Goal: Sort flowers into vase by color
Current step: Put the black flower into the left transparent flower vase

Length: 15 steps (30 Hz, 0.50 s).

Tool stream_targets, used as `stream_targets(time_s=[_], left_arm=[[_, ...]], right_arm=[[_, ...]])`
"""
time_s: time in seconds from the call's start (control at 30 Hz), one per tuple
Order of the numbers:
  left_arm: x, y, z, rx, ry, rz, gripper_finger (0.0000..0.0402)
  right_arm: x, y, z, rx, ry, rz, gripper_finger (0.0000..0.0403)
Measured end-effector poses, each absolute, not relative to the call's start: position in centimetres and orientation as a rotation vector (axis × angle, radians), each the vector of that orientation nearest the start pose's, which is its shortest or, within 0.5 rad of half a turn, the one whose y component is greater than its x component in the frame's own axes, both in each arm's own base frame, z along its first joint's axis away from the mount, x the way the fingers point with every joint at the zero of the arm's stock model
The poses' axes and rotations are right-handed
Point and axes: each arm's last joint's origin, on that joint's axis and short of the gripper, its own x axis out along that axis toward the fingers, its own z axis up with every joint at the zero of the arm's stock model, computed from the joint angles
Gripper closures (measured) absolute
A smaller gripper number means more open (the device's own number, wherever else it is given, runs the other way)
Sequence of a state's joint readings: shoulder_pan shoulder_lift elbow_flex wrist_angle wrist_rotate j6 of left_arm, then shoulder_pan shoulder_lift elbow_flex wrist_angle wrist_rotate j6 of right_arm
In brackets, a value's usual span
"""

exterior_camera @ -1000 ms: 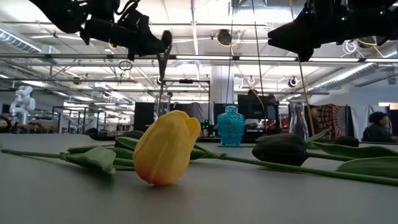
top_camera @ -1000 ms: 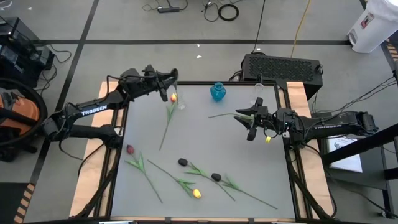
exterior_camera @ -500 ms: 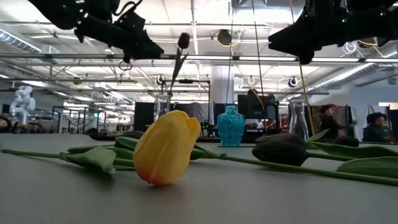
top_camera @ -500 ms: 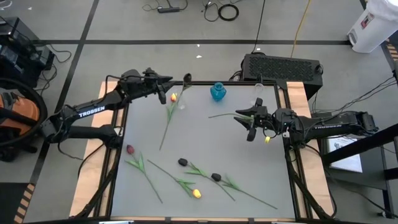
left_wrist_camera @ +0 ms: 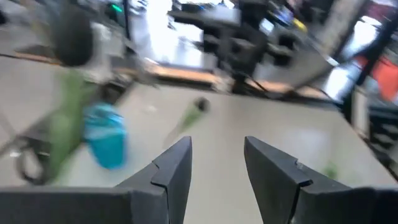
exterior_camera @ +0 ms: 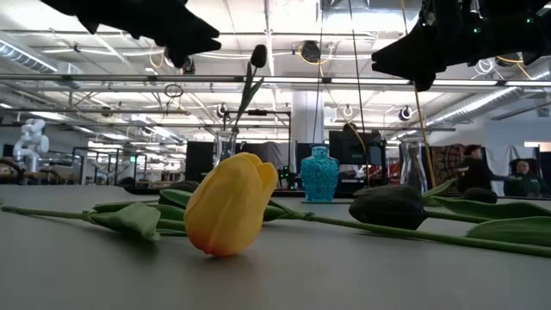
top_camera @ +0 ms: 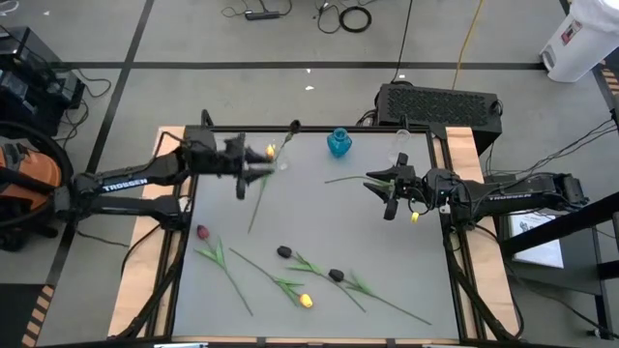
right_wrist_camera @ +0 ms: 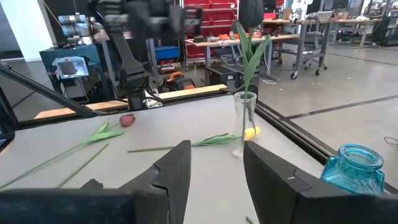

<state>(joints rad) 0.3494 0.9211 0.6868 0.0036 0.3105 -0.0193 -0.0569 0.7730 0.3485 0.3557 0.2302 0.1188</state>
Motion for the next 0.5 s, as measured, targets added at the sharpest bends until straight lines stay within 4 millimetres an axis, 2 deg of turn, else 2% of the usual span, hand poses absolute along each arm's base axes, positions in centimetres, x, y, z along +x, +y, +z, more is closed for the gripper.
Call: stream_targets(time_s=[0.23, 0.37, 0.5], left_arm=[[19.9, 2.7, 27.8, -0.095, 0.389, -0.037, 0.0248], [19.7, 1.6, 26.9, -0.072, 0.496, -0.004, 0.0248], [19.4, 0.9, 26.4, -0.058, 0.559, -0.014, 0.0248]], right_arm=[[17.4, -1.5, 23.4, 0.141, 0.058, -0.235, 0.0264], [17.8, -0.8, 23.0, 0.201, 0.095, -0.106, 0.0264], [18.2, 0.1, 22.0, 0.235, 0.181, -0.062, 0.0264]])
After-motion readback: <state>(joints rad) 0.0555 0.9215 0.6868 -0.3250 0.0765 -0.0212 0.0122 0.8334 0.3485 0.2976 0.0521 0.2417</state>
